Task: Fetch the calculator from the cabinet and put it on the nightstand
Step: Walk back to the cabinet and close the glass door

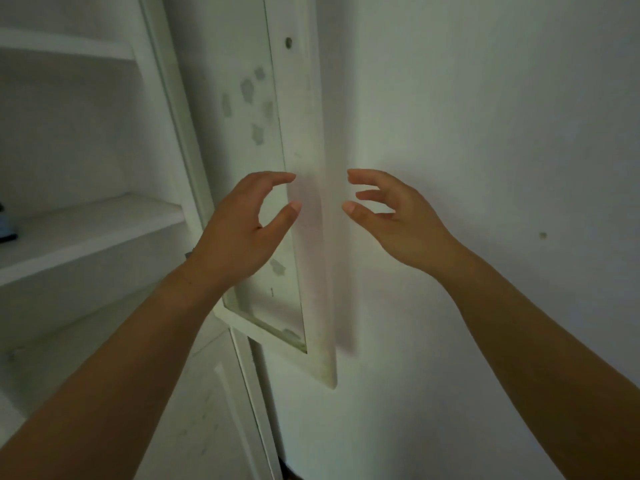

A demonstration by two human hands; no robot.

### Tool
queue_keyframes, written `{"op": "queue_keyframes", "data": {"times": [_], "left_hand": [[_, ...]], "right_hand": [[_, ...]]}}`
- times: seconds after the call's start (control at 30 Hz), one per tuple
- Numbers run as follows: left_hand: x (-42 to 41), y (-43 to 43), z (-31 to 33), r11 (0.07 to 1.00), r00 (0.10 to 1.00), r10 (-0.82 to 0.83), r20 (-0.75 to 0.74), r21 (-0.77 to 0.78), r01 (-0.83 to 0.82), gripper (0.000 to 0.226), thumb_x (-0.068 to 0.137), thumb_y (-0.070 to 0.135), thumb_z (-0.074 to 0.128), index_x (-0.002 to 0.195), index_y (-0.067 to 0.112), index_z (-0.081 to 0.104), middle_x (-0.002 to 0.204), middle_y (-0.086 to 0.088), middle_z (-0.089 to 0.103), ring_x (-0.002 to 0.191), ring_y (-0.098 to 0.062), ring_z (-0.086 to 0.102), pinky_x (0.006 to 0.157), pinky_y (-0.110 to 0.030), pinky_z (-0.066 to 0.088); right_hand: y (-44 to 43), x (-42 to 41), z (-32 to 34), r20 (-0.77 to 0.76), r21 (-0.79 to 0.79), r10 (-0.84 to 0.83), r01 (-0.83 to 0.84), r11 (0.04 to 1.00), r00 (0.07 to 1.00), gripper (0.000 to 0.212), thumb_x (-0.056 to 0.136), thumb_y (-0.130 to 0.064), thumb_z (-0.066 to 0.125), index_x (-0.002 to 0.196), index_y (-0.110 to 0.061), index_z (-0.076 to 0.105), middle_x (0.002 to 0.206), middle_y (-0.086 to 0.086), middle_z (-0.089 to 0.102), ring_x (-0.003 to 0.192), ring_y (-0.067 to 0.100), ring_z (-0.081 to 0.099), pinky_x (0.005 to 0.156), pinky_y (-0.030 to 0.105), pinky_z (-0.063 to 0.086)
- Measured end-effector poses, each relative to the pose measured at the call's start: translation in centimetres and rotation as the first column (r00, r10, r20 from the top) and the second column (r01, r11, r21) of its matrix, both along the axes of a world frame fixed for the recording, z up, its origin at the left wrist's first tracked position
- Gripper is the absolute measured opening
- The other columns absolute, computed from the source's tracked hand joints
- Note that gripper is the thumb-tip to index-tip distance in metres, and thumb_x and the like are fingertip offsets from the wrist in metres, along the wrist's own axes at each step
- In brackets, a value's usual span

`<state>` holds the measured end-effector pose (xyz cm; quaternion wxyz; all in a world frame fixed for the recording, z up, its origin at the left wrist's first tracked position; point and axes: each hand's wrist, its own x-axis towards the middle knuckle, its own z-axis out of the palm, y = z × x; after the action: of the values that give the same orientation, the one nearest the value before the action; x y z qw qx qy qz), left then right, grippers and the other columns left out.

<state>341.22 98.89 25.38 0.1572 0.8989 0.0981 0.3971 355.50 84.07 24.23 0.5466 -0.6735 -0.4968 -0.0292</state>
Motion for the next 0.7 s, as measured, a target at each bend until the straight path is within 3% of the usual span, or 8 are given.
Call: {"op": "queue_keyframes", "data": {"times": [0.1, 0.33, 0.5, 0.57, 0.7], "left_hand": [[1.9, 0.7, 2.5, 0.996, 0.998, 0.025, 0.057, 0.088, -0.03, 0.042, 0.09, 0.035, 0.05, 0.13, 0.024, 0.045, 0.135, 0.005, 0.045, 0.117, -0.002, 0.039, 0.087, 0.002, 0.023], [5.4, 1.1, 8.4, 0.997, 0.963, 0.068, 0.26, 0.007, -0.072, 0.053, 0.09, 0.038, 0.05, 0.139, 0.03, 0.031, 0.144, 0.009, 0.034, 0.127, -0.004, 0.035, 0.104, -0.029, 0.033], [7.0, 1.1, 10.2, 0.991, 0.945, 0.13, 0.3, 0.002, -0.136, 0.063, 0.086, 0.047, 0.048, 0.141, 0.034, 0.021, 0.149, 0.01, 0.025, 0.127, -0.005, 0.032, 0.089, -0.016, 0.031], [7.4, 1.4, 10.3, 0.987, 0.943, 0.153, 0.295, -0.006, -0.159, 0.065, 0.084, 0.05, 0.047, 0.142, 0.035, 0.019, 0.15, 0.011, 0.024, 0.131, -0.008, 0.031, 0.09, -0.016, 0.032], [8.0, 1.8, 10.1, 0.975, 0.941, 0.206, 0.27, 0.028, -0.222, 0.067, 0.085, 0.056, 0.041, 0.143, 0.035, 0.015, 0.152, 0.012, 0.02, 0.137, -0.011, 0.024, 0.109, -0.043, 0.031]], "right_hand": [[1.5, 2.0, 2.4, 0.019, 0.049, 0.036, -0.037, 0.998, 0.999, 0.048, 0.084, -0.037, 0.06, 0.129, -0.031, 0.046, 0.132, -0.014, 0.05, 0.115, 0.002, 0.05, 0.088, 0.021, 0.045], [4.6, 5.3, 5.5, 0.046, 0.149, 0.157, -0.162, 0.975, 0.987, 0.053, 0.084, -0.035, 0.061, 0.133, -0.033, 0.041, 0.131, -0.016, 0.05, 0.116, -0.001, 0.049, 0.09, 0.022, 0.046], [6.0, 6.5, 5.6, 0.071, 0.144, 0.258, -0.266, 0.953, 0.964, 0.05, 0.085, -0.037, 0.059, 0.131, -0.038, 0.04, 0.13, -0.02, 0.049, 0.115, -0.004, 0.048, 0.09, 0.021, 0.047], [6.5, 6.7, 5.6, 0.076, 0.135, 0.302, -0.31, 0.941, 0.95, 0.05, 0.084, -0.04, 0.058, 0.13, -0.044, 0.039, 0.132, -0.022, 0.048, 0.115, -0.005, 0.048, 0.09, 0.019, 0.047], [7.5, 7.0, 6.3, 0.035, 0.159, 0.418, -0.418, 0.894, 0.908, 0.049, 0.084, -0.04, 0.057, 0.127, -0.052, 0.036, 0.132, -0.023, 0.048, 0.119, -0.001, 0.048, 0.094, 0.026, 0.048]]}}
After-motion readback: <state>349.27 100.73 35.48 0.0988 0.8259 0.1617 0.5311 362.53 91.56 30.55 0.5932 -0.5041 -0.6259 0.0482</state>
